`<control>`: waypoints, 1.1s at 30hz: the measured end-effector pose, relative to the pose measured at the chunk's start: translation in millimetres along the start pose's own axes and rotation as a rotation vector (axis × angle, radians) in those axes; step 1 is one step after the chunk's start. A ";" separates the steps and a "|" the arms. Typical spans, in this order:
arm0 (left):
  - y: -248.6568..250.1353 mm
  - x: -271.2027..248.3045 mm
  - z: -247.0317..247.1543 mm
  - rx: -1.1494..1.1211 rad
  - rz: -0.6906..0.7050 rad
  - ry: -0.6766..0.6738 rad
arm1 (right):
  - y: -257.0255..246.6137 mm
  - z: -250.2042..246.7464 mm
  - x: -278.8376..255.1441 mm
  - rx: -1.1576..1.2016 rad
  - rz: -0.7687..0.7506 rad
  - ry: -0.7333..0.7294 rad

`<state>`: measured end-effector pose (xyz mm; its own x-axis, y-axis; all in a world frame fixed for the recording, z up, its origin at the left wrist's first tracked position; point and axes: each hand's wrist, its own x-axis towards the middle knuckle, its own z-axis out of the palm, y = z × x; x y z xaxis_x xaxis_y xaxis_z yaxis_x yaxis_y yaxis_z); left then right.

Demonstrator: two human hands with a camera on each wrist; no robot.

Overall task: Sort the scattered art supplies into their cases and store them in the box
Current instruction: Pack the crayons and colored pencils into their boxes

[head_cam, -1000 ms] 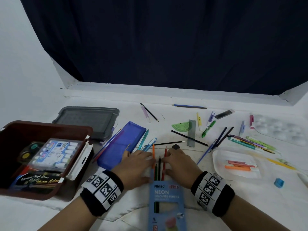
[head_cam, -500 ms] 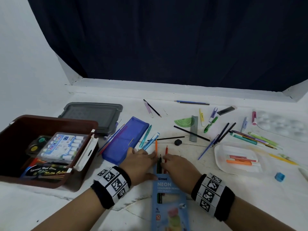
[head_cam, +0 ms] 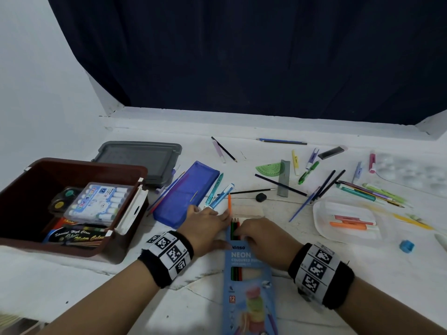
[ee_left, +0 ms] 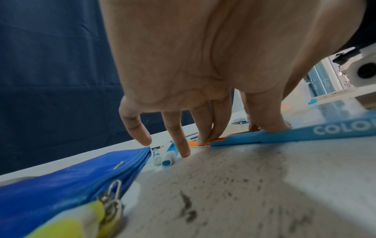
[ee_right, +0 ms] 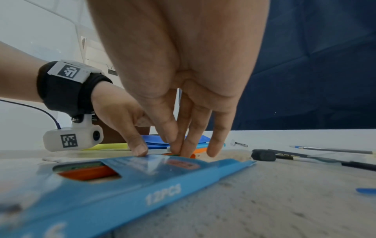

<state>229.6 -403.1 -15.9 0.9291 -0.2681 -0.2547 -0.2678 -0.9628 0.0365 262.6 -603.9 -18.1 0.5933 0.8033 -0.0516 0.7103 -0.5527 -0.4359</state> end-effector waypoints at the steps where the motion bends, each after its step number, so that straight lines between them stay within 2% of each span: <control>1: 0.2 0.3 0.3 -0.004 -0.002 0.000 | 0.0 -0.3 0.8 -0.007 0.004 0.008; 5: 1.8 1.9 -1.8 0.000 -0.009 -0.018 | 0.2 2.6 3.9 -0.074 0.048 -0.035; 12: 2.3 2.1 -3.6 -0.001 -0.007 -0.011 | -2.1 0.4 2.4 -0.082 0.035 -0.075; 18: -2.2 5.7 -2.3 -0.029 -0.014 0.025 | 1.3 -16.1 5.7 0.052 0.053 -0.090; 20: -3.7 7.5 -3.3 -0.027 -0.021 0.043 | 6.9 -25.0 8.5 0.150 0.107 0.006; 24: -3.2 9.8 -6.8 -0.072 -0.046 0.041 | 26.5 -40.4 19.9 0.191 0.257 0.343; 27: -2.4 12.0 -14.0 -0.083 -0.054 0.016 | 43.0 -52.2 31.1 0.129 0.357 0.433; 30: -3.7 20.0 -30.4 -0.165 -0.078 0.054 | 58.5 -63.0 42.3 0.057 0.466 0.313; 33: -10.8 38.4 -46.5 -0.329 -0.106 0.258 | 71.7 -67.9 53.0 -0.013 0.553 0.171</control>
<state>280.1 -404.6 18.9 0.9917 -0.1262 -0.0248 -0.1104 -0.9340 0.3397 370.7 -616.0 8.9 0.9296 0.3478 -0.1218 0.2816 -0.8835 -0.3743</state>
